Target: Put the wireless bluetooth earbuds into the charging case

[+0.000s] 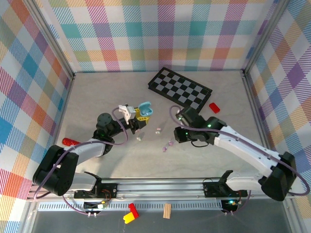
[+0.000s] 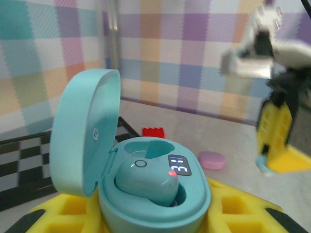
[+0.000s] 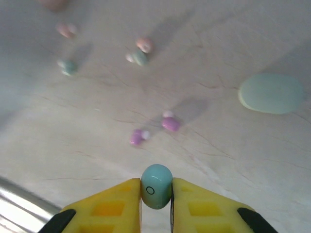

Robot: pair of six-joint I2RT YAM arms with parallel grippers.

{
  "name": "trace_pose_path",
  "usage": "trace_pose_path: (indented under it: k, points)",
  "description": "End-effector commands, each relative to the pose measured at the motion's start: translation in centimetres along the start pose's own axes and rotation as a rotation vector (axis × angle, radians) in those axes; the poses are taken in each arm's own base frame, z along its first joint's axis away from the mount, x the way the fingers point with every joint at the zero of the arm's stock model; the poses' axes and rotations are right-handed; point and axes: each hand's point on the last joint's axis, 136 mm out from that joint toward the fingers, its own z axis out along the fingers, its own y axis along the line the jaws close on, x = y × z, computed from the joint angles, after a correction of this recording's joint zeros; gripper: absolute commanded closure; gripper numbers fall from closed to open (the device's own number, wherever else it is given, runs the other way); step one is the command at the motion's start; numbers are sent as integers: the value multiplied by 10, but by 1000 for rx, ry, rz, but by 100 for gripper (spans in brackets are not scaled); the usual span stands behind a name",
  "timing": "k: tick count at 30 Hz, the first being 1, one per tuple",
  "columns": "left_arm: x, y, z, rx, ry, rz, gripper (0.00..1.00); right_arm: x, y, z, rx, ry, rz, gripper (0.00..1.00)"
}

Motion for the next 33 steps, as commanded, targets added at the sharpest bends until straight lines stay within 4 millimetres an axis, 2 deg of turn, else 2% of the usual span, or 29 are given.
trace_pose_path:
  k: [1,4,7,13,19,33]
  points:
    - [-5,-22,11,105,-2,47,69,-14,38,-23,-260,-46,27,81]
    - [-3,-37,18,168,4,41,69,-26,51,-42,-373,-80,40,80]
    - [-2,-51,23,227,6,34,69,-32,61,-52,-455,-90,50,80]
    - [0,-71,32,296,9,24,69,-40,75,-58,-555,-84,44,80]
    - [-1,-86,36,338,-2,29,69,-42,74,-53,-538,-73,33,80]
    - [-9,-92,32,348,-25,51,71,-46,58,-44,-497,-82,51,80]
